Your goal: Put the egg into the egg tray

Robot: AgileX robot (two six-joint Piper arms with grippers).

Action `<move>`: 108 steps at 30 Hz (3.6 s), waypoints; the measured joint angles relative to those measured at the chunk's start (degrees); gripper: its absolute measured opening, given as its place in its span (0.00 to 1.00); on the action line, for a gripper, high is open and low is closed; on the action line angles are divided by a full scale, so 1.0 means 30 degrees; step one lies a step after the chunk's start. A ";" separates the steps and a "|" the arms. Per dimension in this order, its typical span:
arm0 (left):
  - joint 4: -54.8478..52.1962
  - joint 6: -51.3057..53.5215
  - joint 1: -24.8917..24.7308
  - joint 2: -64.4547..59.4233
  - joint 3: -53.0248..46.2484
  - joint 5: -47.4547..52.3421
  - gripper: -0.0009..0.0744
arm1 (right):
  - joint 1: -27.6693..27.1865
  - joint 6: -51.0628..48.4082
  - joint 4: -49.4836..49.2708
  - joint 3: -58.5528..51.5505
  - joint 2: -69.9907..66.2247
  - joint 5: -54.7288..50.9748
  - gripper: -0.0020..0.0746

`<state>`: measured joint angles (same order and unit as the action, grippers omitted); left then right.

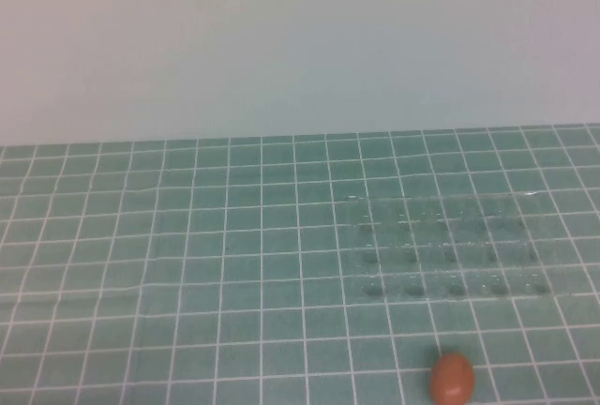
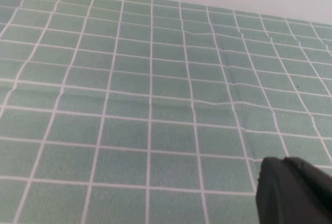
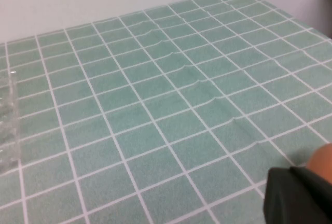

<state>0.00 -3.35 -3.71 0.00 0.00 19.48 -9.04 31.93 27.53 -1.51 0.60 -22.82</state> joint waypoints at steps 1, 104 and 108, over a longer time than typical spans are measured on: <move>0.0000 0.0000 0.0000 0.0000 0.0000 0.0000 0.01 | 0.0000 0.0000 0.0032 0.0000 0.0000 0.0000 0.02; 0.0000 0.0000 0.0000 0.0000 0.0000 0.0000 0.01 | 0.0000 1.6063 1.9821 0.8413 -1.6090 2.6858 0.02; 0.0000 0.0000 0.0000 0.0000 0.0000 0.0000 0.01 | 0.0000 1.4133 1.9410 0.8413 -1.6376 2.6394 0.02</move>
<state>0.00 -3.35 -3.71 0.00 0.00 19.48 -9.04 74.33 85.76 23.73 -48.52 56.36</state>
